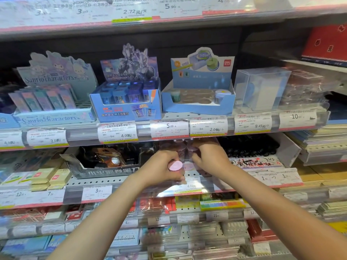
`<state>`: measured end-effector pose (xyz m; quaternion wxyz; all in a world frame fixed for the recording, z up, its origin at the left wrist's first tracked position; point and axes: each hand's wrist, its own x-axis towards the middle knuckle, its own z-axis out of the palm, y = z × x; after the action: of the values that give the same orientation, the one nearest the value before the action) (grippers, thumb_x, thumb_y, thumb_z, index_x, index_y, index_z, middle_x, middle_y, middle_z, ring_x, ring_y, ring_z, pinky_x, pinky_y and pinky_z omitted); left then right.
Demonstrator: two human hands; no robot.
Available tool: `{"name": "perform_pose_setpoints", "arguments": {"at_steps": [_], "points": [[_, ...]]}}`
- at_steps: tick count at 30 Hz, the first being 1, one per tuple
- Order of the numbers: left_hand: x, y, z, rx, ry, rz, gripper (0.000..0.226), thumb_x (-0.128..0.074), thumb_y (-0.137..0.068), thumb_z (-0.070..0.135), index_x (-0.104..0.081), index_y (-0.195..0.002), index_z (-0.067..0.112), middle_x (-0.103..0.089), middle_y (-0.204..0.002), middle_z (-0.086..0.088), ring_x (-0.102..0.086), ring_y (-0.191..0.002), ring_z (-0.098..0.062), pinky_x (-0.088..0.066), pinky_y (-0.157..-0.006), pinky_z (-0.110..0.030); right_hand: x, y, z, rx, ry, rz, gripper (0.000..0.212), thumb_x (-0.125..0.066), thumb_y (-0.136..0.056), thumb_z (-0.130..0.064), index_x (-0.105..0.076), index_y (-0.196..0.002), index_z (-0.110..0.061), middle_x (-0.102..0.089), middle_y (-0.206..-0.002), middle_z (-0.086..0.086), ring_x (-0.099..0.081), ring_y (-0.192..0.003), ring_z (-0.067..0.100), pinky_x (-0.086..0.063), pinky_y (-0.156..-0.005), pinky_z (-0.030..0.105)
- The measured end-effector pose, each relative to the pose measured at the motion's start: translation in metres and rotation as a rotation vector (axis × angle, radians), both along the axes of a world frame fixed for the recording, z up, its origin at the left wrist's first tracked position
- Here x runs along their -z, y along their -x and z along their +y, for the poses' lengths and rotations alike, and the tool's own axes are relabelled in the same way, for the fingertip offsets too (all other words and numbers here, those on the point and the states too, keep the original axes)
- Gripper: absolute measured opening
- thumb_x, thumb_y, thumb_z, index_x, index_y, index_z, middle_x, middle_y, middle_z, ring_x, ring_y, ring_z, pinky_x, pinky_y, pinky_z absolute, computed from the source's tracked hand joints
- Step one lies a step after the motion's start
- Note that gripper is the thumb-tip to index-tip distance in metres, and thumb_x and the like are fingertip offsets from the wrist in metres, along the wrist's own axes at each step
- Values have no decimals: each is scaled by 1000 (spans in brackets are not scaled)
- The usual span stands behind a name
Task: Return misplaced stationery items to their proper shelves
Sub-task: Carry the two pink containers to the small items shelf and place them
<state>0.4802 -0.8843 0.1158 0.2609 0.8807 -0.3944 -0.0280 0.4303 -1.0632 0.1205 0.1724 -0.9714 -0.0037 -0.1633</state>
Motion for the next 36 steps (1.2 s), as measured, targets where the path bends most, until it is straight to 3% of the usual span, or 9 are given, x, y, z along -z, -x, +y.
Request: {"name": "perform_pose_setpoints", "arguments": {"at_steps": [4, 7, 11, 14, 20, 23, 25, 31, 36], "points": [[0, 2, -2, -31, 58, 25, 45, -80, -61, 43, -58, -83, 11, -62, -80, -7, -51, -70, -19, -35, -59, -29, -10, 1, -1, -29, 2, -12, 19, -49, -81, -21, -64, -91, -18, -65, -93, 9, -58, -87, 31, -46, -66, 33], [-2, 7, -3, -41, 104, 32, 41, -78, -66, 42, -55, -86, 15, -55, -70, 5, -41, -60, -5, -31, -56, -24, -12, 9, 5, 7, 7, -148, 28, -46, -83, -32, -64, -95, -15, -69, -90, 9, -60, -86, 32, -49, -72, 37], [-3, 8, -5, -19, 123, 9, 36, -74, -72, 33, -55, -96, 15, -62, -75, -1, -50, -61, -12, -43, -59, -31, -13, 20, 28, -50, -384, -2, 37, -59, -74, -44, -59, -92, -11, -69, -90, 6, -64, -83, 22, -54, -74, 42], [-4, 8, -6, -12, 115, -53, 36, -69, -73, 18, -56, -106, 14, -64, -79, -1, -55, -68, -20, -45, -60, -29, -10, 13, 36, -89, -574, 154, 32, -72, -66, -36, -45, -78, -24, -66, -88, 4, -67, -83, 21, -56, -74, 47], [-3, 9, -5, -18, 94, -101, 41, -71, -72, 18, -55, -109, 13, -48, -63, 12, -44, -57, -9, -30, -55, -27, -6, 10, 39, -110, -525, 120, 39, -75, -67, -32, -36, -71, -30, -66, -85, 7, -66, -82, 25, -55, -74, 47], [-1, 8, -5, -12, 71, -52, 71, -79, -63, 39, -47, -123, 17, -67, -96, 4, -60, -82, -15, -46, -72, -31, -9, 12, 33, -115, -484, 80, 29, -71, -71, -33, -48, -84, -21, -68, -94, 8, -65, -84, 22, -55, -74, 42], [1, 7, -4, -39, 42, -43, 90, -79, -59, 47, -35, -133, 20, -64, -120, -1, -60, -105, -18, -51, -88, -36, -16, 15, 25, -126, -429, 47, 31, -66, -77, -31, -57, -99, -11, -67, -97, 6, -62, -87, 20, -52, -75, 35], [1, 7, -9, -76, -181, -177, 82, -74, -63, 49, -42, -131, 18, -59, -110, -5, -54, -104, -24, -42, -89, -33, -31, 17, -8, -139, -283, 59, 24, -57, -81, -19, -62, -103, -13, -66, -94, -3, -60, -89, 21, -48, -80, 32], [-1, 14, -19, -114, -388, -244, 94, -69, -64, 56, -25, -142, 29, -53, -117, -7, -48, -113, -29, -31, -103, -44, -34, 12, -26, -60, -178, 124, 23, -55, -82, -13, -55, -105, -9, -61, -100, 14, -55, -93, 28, -41, -72, 31]]}}
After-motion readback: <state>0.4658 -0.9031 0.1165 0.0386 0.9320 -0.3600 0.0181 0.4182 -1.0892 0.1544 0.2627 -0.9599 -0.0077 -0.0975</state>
